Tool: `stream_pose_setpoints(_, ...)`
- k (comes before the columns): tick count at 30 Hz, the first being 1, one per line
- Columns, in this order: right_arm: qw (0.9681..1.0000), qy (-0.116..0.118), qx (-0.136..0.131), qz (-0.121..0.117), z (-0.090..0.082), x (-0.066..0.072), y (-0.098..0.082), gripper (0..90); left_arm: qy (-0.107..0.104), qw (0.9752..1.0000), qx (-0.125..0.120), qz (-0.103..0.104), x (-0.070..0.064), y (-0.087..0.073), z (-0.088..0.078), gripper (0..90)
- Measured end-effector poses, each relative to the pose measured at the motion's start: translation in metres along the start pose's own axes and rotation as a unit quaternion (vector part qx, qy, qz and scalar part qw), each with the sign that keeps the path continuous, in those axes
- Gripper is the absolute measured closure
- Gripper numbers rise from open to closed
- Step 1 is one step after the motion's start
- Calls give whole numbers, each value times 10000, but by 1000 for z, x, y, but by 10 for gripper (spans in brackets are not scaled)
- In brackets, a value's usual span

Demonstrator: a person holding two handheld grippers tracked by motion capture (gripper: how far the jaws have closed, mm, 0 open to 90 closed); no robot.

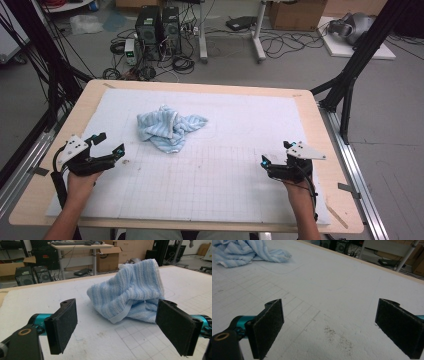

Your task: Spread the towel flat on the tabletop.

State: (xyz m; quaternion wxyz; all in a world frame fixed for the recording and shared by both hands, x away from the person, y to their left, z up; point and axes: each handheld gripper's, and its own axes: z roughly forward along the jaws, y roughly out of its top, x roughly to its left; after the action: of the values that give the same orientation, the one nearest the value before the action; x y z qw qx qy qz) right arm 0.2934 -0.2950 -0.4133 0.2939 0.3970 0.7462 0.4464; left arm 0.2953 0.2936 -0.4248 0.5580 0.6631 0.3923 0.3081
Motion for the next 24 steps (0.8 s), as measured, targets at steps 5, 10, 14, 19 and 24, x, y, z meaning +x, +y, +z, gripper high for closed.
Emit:
stream_pose_setpoints(5,10000,1,40,-64,1,1,-1,74,12,10000,-21,-14,2,0,1,188)
stream_pose_setpoints(10,10000,-5,47,-50,1,1,-2,74,5,10000,-23,-53,1,0,2,188)
stream_pose_setpoints(14,10000,25,44,-43,1,1,-2,74,19,10000,17,-46,2,-1,6,187)
stream_pose_setpoints(19,10000,84,9,15,0,-1,-4,74,36,10000,83,-29,-1,-2,10,185)
stream_pose_setpoints(24,9999,154,34,68,1,-2,-5,74,-25,9998,157,104,-2,-1,9,180)
